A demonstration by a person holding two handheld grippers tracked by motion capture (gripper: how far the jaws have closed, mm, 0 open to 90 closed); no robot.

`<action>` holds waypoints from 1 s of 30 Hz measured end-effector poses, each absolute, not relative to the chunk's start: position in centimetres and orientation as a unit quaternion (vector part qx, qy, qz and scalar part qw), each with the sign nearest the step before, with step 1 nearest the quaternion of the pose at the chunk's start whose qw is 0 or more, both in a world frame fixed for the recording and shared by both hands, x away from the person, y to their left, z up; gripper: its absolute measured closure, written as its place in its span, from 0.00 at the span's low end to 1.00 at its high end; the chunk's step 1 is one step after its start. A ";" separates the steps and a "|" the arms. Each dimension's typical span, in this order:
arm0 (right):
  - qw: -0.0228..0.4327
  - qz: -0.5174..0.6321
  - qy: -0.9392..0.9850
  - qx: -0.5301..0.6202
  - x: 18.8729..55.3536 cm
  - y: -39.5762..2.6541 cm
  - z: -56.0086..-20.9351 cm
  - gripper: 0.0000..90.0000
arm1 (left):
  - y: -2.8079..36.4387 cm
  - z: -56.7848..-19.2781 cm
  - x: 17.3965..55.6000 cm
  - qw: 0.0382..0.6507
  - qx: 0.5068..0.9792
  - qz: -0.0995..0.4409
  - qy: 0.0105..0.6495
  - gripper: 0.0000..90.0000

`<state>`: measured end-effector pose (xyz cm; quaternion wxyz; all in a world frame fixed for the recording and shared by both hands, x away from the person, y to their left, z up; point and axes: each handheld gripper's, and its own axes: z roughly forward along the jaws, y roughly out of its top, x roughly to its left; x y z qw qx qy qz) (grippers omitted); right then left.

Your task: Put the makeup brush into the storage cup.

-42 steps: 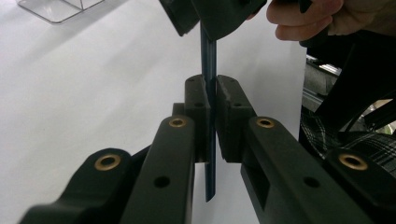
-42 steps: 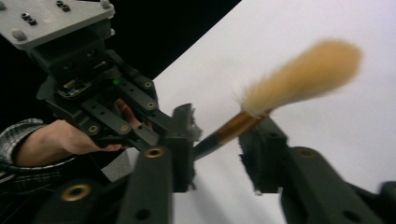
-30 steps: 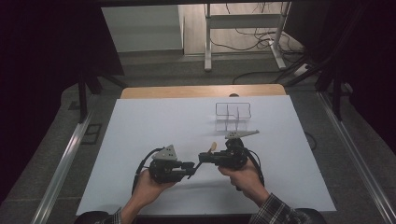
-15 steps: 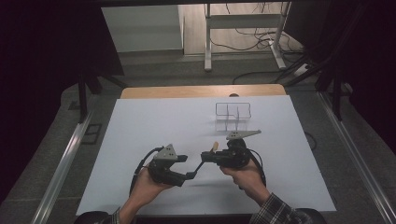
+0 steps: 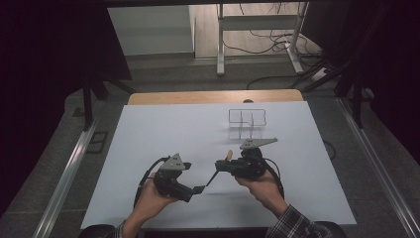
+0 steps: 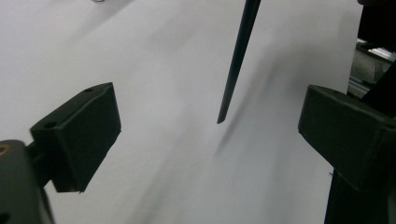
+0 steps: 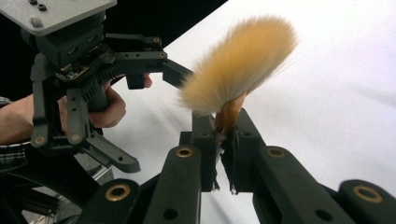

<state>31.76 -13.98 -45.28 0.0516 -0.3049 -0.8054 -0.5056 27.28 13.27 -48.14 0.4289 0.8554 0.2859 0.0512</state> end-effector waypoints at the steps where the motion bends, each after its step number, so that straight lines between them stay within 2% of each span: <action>1: 0.051 -0.506 -0.805 -0.304 31.8 -14.0 -45.3 0.93 | 13.4 -48.1 27.3 0.429 0.854 0.050 0.289 0.06; 14: 0.031 -0.505 -0.807 -0.304 31.8 -14.5 -44.9 0.93 | 14.2 -48.4 26.9 0.415 0.858 0.064 0.296 0.01; 30: 0.011 -0.501 -0.810 -0.304 32.1 -15.4 -44.6 0.93 | 15.5 -48.3 26.6 0.440 0.844 0.064 0.300 0.00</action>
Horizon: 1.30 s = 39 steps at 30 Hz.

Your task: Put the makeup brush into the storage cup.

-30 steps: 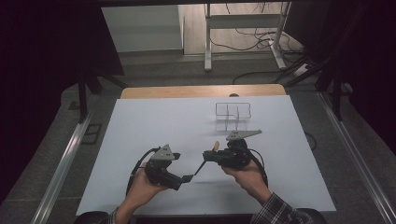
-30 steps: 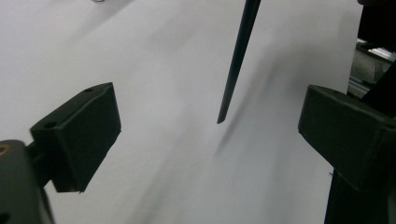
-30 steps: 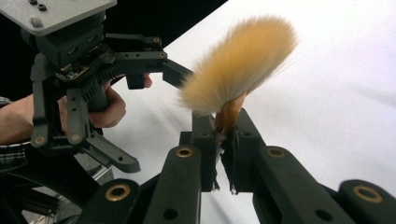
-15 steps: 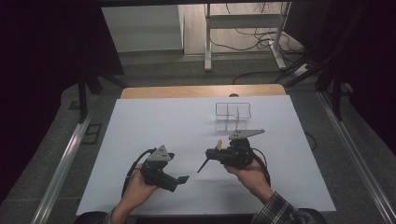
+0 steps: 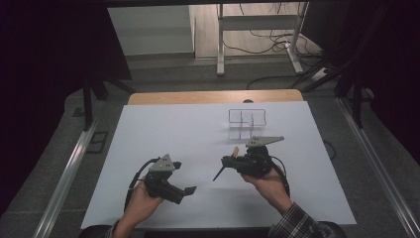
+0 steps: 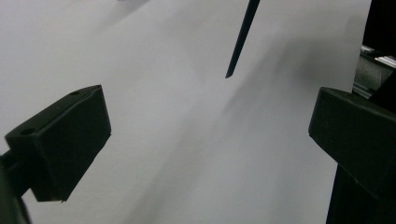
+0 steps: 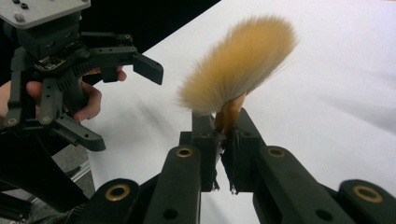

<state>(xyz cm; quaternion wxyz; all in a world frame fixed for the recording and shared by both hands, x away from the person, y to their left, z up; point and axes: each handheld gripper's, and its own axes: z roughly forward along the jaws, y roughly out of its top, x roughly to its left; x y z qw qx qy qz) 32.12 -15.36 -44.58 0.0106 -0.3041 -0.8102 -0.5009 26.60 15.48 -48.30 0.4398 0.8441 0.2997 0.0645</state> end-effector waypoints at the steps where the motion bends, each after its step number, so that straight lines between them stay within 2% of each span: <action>1: 0.010 -0.501 -0.810 -0.304 32.1 -15.4 -44.6 0.93 | 15.6 -48.3 26.6 0.438 0.844 0.067 0.302 0.00; 23: -0.019 -0.495 -0.811 -0.310 32.8 -16.6 -44.1 0.93 | 17.8 -48.5 25.1 0.400 0.853 0.097 0.320 0.00; 39: -0.031 -0.500 -0.806 -0.315 33.3 -17.4 -43.6 0.93 | 20.7 -48.7 24.5 0.394 0.839 0.115 0.357 0.00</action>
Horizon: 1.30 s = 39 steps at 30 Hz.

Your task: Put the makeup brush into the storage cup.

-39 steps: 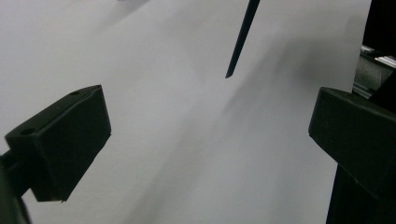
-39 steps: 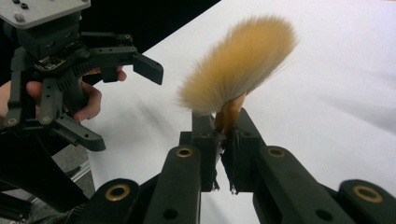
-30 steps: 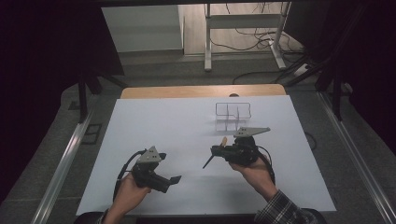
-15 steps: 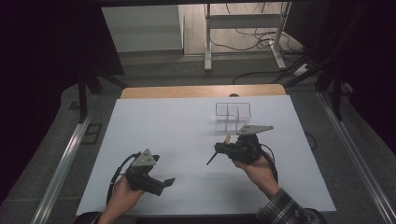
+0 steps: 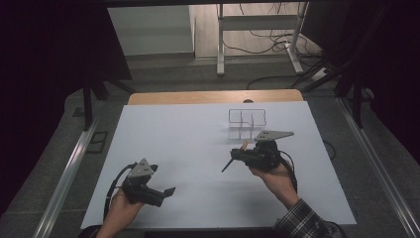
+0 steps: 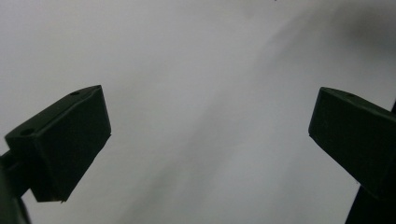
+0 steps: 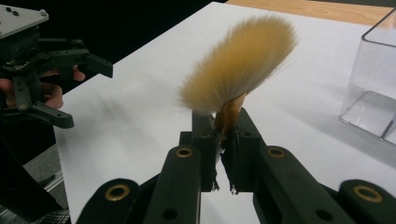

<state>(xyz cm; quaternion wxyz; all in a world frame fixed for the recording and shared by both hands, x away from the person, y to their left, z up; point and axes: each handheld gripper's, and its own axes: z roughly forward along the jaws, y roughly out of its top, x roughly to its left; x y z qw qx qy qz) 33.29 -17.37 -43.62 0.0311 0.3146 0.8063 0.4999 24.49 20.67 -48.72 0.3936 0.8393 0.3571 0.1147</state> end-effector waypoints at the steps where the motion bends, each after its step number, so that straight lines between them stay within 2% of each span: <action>1: 0.032 0.500 0.806 0.315 33.3 -17.4 -43.6 0.93 | 20.9 -48.8 24.5 0.392 0.839 0.115 0.359 0.00; 20: 0.048 0.506 0.798 0.324 34.3 -18.5 -43.0 0.93 | 23.3 -49.1 23.9 0.373 0.834 0.119 0.388 0.00; 39: 0.070 0.513 0.787 0.336 36.2 -19.8 -41.9 0.93 | 25.1 -49.3 23.3 0.382 0.814 0.129 0.418 0.00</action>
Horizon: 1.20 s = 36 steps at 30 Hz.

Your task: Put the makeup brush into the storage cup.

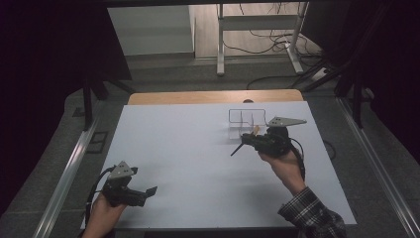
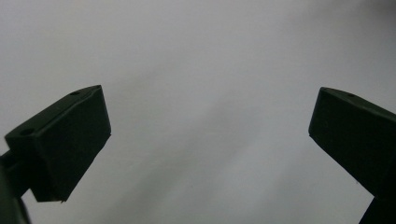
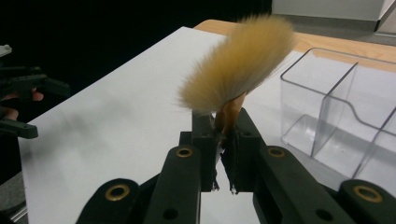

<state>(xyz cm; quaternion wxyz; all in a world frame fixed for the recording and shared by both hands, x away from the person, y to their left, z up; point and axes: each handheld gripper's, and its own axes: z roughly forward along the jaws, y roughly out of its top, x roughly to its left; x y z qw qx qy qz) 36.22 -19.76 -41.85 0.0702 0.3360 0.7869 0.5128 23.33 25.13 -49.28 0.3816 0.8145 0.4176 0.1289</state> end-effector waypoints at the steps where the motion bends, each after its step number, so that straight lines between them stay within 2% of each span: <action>1: 0.070 0.512 0.787 0.338 36.3 -19.8 -41.8 0.93 | 25.2 -49.3 23.3 0.382 0.814 0.127 0.419 0.00; 36: 0.103 0.530 0.762 0.357 40.2 -20.6 -39.7 0.93 | 26.6 -49.3 22.6 0.385 0.800 0.134 0.440 0.00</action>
